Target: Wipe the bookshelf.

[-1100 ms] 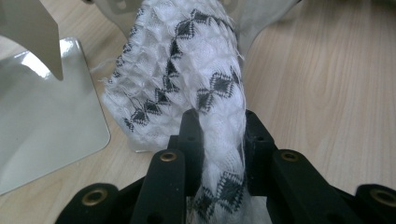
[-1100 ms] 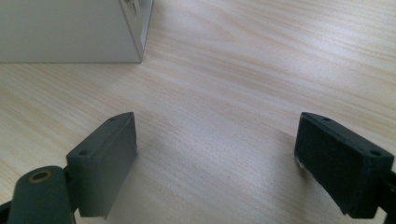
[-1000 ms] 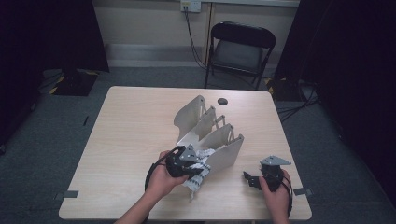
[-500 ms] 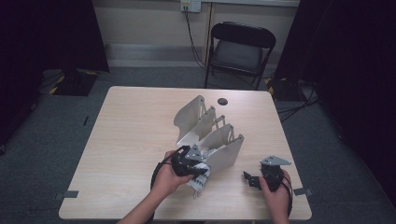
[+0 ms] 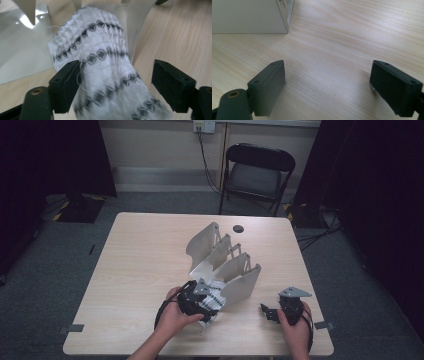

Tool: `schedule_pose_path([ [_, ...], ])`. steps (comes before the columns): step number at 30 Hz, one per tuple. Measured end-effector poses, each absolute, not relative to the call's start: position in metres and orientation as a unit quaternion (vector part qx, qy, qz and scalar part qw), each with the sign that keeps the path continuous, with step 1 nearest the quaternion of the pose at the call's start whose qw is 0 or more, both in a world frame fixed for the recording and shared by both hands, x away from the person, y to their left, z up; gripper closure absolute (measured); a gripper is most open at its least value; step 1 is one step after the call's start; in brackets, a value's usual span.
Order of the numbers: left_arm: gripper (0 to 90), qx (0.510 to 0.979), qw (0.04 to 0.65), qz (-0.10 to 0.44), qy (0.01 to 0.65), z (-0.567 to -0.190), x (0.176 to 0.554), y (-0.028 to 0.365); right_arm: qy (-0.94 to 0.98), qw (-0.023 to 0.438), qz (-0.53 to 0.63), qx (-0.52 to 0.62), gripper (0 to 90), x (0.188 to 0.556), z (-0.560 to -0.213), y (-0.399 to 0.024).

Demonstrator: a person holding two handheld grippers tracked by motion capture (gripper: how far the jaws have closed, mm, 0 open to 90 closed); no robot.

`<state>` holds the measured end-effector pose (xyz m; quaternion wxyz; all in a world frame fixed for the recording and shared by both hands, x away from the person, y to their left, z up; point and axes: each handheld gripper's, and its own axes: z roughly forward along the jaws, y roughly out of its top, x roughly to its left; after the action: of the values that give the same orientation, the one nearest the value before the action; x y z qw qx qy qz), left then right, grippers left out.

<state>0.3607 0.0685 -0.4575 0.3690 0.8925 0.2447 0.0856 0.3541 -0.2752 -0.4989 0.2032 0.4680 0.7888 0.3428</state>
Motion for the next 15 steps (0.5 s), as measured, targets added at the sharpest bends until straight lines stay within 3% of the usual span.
schedule_pose_path([
  [15, 21.3, 0.884, 0.344, 0.1, 0.3, -0.481, 0.354, 0.096, 0.789, 0.204, 0.343, 0.467, 12.5, 0.354, -0.499, -0.275],
])
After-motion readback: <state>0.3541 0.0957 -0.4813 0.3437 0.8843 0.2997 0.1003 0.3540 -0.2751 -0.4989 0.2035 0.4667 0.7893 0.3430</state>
